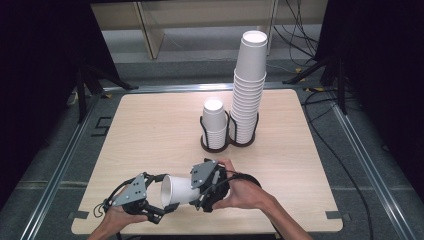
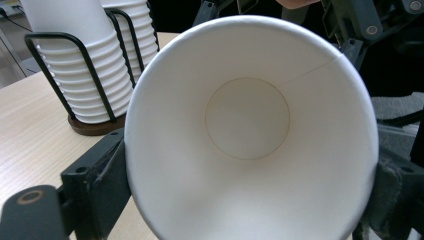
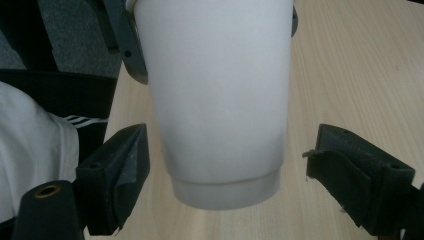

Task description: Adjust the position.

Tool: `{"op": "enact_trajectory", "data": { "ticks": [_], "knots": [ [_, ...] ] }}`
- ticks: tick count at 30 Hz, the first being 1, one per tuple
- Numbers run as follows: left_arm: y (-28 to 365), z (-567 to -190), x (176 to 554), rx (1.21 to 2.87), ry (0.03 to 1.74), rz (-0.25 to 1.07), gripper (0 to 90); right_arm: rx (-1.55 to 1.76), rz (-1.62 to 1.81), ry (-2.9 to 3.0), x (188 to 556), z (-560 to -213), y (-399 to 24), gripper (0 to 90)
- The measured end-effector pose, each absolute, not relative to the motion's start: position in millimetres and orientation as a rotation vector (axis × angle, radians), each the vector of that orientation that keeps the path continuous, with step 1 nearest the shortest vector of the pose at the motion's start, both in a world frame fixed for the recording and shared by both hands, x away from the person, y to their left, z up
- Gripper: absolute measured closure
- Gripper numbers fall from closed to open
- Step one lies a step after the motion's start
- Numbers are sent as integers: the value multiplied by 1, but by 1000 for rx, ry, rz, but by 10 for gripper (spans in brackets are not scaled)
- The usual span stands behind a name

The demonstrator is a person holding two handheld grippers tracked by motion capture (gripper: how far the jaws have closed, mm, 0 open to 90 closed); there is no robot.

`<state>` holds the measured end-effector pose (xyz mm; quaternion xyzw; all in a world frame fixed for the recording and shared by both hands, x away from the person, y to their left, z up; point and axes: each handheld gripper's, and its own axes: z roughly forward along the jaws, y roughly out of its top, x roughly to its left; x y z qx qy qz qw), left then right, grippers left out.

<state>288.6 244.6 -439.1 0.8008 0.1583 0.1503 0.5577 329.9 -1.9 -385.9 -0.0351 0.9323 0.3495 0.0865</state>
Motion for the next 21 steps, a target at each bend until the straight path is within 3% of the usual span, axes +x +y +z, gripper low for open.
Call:
{"op": "enact_trajectory", "data": {
  "ticks": [21],
  "knots": [
    [241, -438, 285, 1910, 352, 369, 103, -223, 909, 2788, 328, -397, 28, 175]
  ]
}}
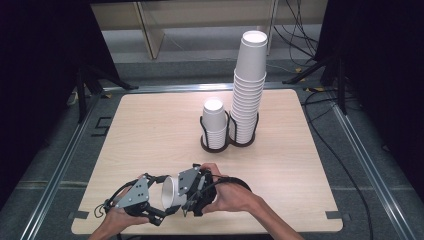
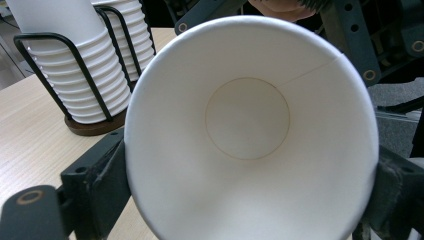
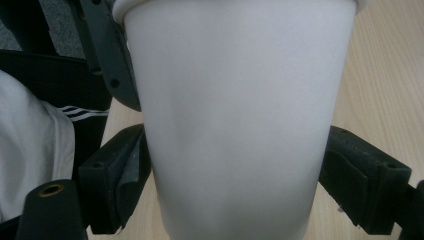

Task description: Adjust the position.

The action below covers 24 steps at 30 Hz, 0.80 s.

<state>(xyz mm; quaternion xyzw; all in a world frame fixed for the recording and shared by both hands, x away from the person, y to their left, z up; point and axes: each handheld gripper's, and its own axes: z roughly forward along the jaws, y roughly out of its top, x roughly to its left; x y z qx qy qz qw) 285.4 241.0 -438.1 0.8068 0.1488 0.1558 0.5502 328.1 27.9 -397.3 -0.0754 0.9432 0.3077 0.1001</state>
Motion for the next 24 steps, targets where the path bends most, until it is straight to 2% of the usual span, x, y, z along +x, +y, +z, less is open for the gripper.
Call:
{"op": "enact_trajectory", "data": {
  "ticks": [12, 13, 24],
  "knots": [
    [243, -437, 287, 1950, 324, 387, 102, -254, 904, 2793, 330, -401, 33, 197],
    [240, -438, 286, 1906, 337, 356, 102, -247, 906, 2797, 329, -401, 33, 198],
    [242, -441, 286, 1892, 352, 330, 86, -265, 936, 2815, 329, -404, 32, 217]
  ]
}}
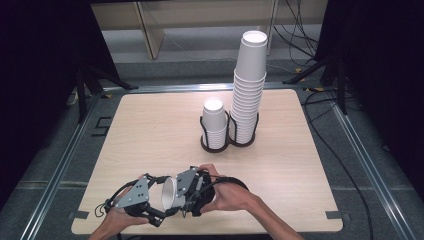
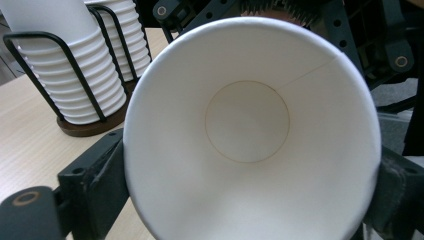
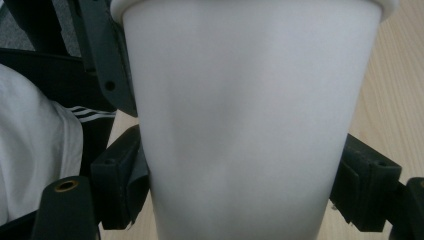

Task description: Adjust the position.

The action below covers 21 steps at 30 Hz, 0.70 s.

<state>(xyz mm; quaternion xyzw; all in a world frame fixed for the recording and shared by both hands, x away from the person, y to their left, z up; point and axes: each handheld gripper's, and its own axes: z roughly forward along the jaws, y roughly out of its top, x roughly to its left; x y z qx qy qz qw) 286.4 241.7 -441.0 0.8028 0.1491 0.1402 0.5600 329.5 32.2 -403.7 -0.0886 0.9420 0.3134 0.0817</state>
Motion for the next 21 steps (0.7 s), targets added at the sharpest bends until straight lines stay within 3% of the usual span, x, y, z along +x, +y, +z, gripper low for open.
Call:
{"op": "enact_trajectory", "data": {
  "ticks": [19, 21],
  "knots": [
    [249, -439, 289, 1771, 414, 296, 81, -164, 1130, 2800, 337, -404, 14, 223],
    [253, -438, 289, 1760, 420, 297, 122, -133, 1120, 2785, 340, -404, 10, 222]
  ]
}}
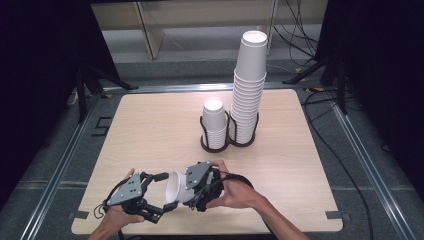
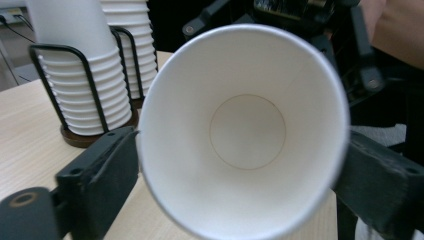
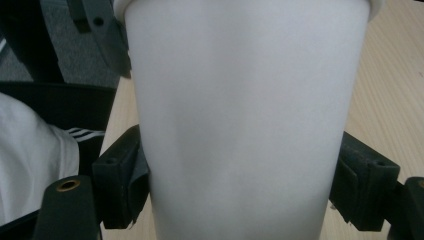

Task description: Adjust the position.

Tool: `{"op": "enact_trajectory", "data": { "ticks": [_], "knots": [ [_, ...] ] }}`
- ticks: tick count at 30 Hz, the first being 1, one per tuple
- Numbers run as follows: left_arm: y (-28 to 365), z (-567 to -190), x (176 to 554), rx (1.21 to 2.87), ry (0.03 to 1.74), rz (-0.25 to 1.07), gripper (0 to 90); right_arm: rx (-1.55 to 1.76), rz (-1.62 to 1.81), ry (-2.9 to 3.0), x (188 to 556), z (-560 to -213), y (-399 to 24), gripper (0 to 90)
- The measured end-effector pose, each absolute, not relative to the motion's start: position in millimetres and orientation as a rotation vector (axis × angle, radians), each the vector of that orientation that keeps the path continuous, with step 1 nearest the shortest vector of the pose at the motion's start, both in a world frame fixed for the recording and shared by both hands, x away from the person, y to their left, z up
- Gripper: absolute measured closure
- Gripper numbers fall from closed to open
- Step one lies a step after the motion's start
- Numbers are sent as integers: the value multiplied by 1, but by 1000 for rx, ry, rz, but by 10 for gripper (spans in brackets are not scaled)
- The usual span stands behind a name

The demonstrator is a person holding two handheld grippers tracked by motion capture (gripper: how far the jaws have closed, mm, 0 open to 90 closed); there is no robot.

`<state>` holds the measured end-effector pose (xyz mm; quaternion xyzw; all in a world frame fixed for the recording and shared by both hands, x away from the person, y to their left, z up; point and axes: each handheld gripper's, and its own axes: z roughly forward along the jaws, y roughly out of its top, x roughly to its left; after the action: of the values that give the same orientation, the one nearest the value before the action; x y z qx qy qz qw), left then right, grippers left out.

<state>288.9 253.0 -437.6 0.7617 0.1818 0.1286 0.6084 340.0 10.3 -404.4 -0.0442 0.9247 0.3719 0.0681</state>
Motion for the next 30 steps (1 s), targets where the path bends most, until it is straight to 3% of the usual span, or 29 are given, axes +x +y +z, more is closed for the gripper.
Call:
{"op": "enact_trajectory", "data": {
  "ticks": [19, 30],
  "knots": [
    [269, -436, 297, 1639, 584, 347, 145, 316, 1428, 2556, 370, -406, -18, 212],
    [267, -440, 301, 1567, 630, 310, 144, 323, 1604, 2491, 376, -417, -18, 211]
  ]
}}
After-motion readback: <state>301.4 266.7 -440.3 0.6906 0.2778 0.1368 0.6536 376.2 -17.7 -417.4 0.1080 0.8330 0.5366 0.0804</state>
